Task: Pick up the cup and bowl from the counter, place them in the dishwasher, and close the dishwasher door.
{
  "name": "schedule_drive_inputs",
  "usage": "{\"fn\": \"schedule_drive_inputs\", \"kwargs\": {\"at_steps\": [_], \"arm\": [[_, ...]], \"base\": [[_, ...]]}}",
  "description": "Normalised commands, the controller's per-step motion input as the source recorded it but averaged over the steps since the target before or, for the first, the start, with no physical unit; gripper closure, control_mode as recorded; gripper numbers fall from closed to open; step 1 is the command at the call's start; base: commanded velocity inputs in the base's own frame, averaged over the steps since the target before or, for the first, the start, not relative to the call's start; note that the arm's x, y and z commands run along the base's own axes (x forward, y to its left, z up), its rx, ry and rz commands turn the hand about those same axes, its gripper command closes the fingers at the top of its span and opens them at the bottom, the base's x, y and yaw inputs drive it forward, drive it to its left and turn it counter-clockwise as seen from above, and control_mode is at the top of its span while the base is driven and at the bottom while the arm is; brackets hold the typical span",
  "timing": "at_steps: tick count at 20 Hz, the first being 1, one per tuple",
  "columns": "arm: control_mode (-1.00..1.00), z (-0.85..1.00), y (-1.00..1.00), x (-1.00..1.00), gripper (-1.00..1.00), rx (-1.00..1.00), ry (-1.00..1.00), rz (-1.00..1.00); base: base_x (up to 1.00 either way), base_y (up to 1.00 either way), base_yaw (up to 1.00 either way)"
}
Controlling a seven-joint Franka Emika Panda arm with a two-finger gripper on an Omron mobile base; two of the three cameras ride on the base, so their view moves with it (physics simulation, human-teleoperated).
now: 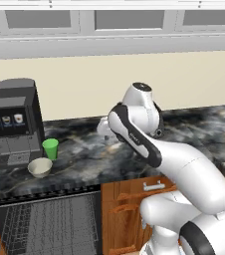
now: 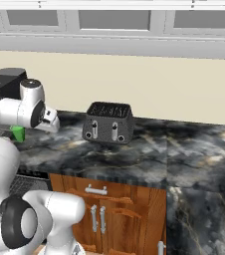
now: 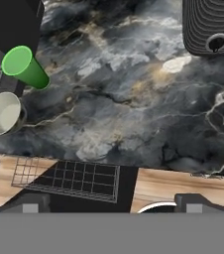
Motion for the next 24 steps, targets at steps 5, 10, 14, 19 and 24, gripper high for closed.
{"fn": "schedule_drive_inputs", "kwargs": {"at_steps": [5,10,14,19,24], "arm": [[-1.00,-0.19,0.30,0.08,-1.00,0.04,0.00,0.00],[-1.00,-0.15,0.30,0.04,-1.00,0.03,0.00,0.00],[-1.00,-0.13,0.27,0.07,-1.00,0.03,0.00,0.00],[-1.00,-0.08,0.23,0.04,-1.00,0.03,0.00,0.00],[-1.00,-0.05,0.20,0.00,-1.00,0.03,0.00,0.00]], "base": [[0.00,0.00,0.00],[0.00,0.00,0.00],[0.00,0.00,0.00],[0.00,0.00,0.00],[0.00,0.00,0.00]]}}
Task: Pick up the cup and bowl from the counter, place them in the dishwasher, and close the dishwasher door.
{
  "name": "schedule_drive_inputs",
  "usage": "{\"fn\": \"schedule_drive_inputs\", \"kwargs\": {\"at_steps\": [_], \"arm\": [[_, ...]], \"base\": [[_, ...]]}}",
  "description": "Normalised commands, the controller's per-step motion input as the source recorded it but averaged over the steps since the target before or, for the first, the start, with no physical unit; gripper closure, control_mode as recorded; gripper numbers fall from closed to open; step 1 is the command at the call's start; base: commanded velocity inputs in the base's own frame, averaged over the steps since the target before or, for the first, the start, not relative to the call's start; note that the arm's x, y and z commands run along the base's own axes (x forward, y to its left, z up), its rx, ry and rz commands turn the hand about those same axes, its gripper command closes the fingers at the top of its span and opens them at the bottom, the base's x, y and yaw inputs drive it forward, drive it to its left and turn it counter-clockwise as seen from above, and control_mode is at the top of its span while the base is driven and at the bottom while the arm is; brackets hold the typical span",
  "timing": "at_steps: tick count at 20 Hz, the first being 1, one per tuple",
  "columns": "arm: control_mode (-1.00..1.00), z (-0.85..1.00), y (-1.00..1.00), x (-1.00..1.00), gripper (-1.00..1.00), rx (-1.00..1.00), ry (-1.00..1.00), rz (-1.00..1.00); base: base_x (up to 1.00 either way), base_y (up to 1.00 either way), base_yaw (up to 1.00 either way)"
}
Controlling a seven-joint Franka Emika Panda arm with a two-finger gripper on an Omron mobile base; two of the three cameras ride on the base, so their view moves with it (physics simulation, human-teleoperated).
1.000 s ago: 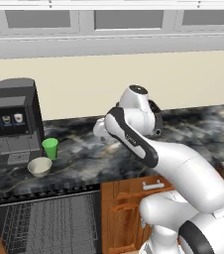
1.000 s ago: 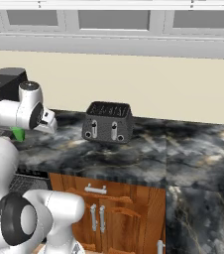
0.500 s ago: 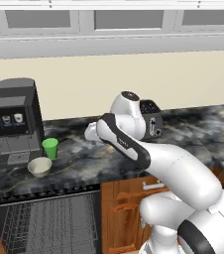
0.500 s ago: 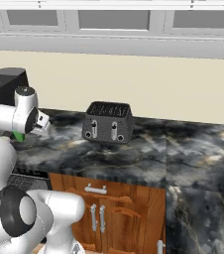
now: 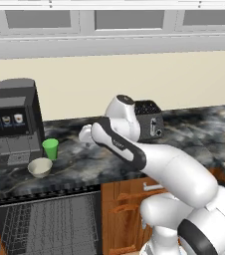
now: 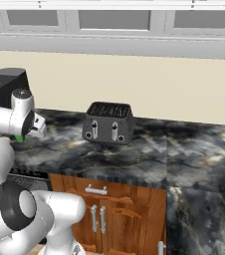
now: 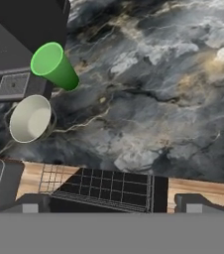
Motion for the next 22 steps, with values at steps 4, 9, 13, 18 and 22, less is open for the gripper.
{"fn": "schedule_drive_inputs", "kwargs": {"at_steps": [4,9,13,18,22], "arm": [[-1.00,-0.11,0.22,0.08,-1.00,0.02,0.00,0.00],[-1.00,-0.15,0.28,0.17,-1.00,0.00,0.00,0.00],[-1.00,-0.15,0.24,0.26,-1.00,0.00,0.00,0.00],[-1.00,-0.08,0.22,0.32,-1.00,0.00,0.00,0.00],[-1.00,0.00,0.22,0.21,-1.00,0.00,0.00,0.00]], "base": [[0.00,0.00,0.00],[0.00,0.00,0.00],[0.00,0.00,0.00],[0.00,0.00,0.00],[0.00,0.00,0.00]]}}
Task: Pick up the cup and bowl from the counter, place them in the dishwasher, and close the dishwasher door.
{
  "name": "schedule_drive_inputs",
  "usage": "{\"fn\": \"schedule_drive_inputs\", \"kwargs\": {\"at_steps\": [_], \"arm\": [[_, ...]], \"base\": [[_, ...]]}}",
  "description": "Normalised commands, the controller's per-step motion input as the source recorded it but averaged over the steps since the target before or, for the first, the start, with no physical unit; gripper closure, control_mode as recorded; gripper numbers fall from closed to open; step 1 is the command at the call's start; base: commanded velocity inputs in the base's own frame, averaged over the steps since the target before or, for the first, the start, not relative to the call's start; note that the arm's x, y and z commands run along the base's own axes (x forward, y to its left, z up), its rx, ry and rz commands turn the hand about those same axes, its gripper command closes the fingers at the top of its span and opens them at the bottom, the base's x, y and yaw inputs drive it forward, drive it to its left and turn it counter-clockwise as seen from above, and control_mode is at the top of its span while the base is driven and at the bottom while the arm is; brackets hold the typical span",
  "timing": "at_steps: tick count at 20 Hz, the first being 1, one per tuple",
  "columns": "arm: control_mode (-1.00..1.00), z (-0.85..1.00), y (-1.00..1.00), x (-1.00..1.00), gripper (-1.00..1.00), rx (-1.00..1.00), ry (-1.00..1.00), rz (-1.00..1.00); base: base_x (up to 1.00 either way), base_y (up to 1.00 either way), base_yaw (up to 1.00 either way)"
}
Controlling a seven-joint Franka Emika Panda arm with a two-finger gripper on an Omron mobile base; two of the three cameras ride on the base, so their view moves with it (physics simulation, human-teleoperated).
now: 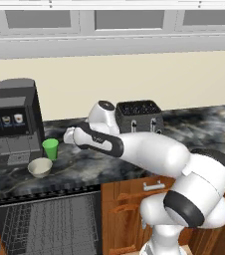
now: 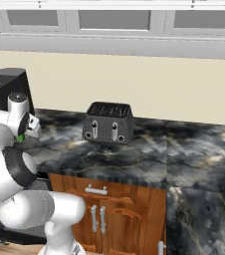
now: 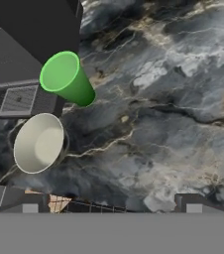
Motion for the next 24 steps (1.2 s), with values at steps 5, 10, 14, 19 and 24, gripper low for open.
{"fn": "schedule_drive_inputs", "kwargs": {"at_steps": [5,10,14,19,24], "arm": [[-1.00,0.00,0.19,0.23,-1.00,0.00,0.00,0.00],[-1.00,0.00,0.17,0.24,-1.00,0.00,0.00,0.00],[-1.00,-0.04,0.17,0.30,-1.00,0.00,0.00,0.00],[-1.00,-0.16,0.17,0.31,-1.00,0.00,0.00,0.00],[-1.00,-0.31,0.21,0.36,-1.00,0.00,0.00,0.00]], "base": [[0.00,0.00,0.00],[0.00,0.00,0.00],[0.00,0.00,0.00],[0.00,0.00,0.00],[0.00,0.00,0.00]]}}
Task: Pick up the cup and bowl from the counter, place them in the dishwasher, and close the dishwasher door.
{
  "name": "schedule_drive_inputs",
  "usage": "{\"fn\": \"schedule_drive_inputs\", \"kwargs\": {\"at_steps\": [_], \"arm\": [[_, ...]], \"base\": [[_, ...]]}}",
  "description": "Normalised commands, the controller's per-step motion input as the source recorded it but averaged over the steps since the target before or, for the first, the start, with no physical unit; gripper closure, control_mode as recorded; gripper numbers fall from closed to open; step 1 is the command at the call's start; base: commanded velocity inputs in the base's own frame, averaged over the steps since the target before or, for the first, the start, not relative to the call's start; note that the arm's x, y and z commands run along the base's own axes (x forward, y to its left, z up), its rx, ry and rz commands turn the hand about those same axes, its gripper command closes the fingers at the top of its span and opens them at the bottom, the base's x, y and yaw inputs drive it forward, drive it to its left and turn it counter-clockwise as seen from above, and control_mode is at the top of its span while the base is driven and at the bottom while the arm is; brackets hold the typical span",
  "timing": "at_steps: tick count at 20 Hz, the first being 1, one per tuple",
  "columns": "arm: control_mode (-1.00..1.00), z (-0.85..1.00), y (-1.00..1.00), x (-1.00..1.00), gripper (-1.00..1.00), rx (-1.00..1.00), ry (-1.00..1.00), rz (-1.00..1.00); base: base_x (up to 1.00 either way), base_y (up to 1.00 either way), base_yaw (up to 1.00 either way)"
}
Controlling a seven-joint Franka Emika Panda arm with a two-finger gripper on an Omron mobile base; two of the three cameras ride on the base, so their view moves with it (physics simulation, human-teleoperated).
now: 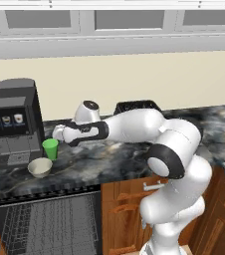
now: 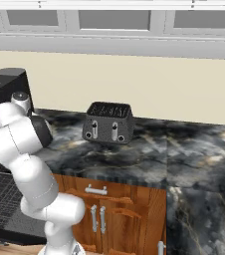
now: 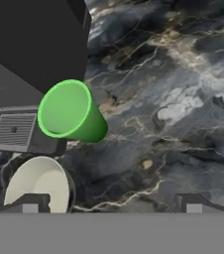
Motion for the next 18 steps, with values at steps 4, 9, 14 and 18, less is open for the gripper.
{"fn": "schedule_drive_inputs", "kwargs": {"at_steps": [4,9,14,18], "arm": [[-1.00,-0.30,0.22,0.41,-1.00,0.00,0.00,0.00],[-1.00,-0.24,0.22,0.39,-1.00,0.00,0.00,0.00],[-1.00,-0.20,0.22,0.40,-1.00,0.00,0.00,0.00],[-1.00,-0.16,0.21,0.40,-1.00,0.00,0.00,0.00]], "base": [[0.00,0.00,0.00],[0.00,0.00,0.00],[0.00,0.00,0.00],[0.00,0.00,0.00]]}}
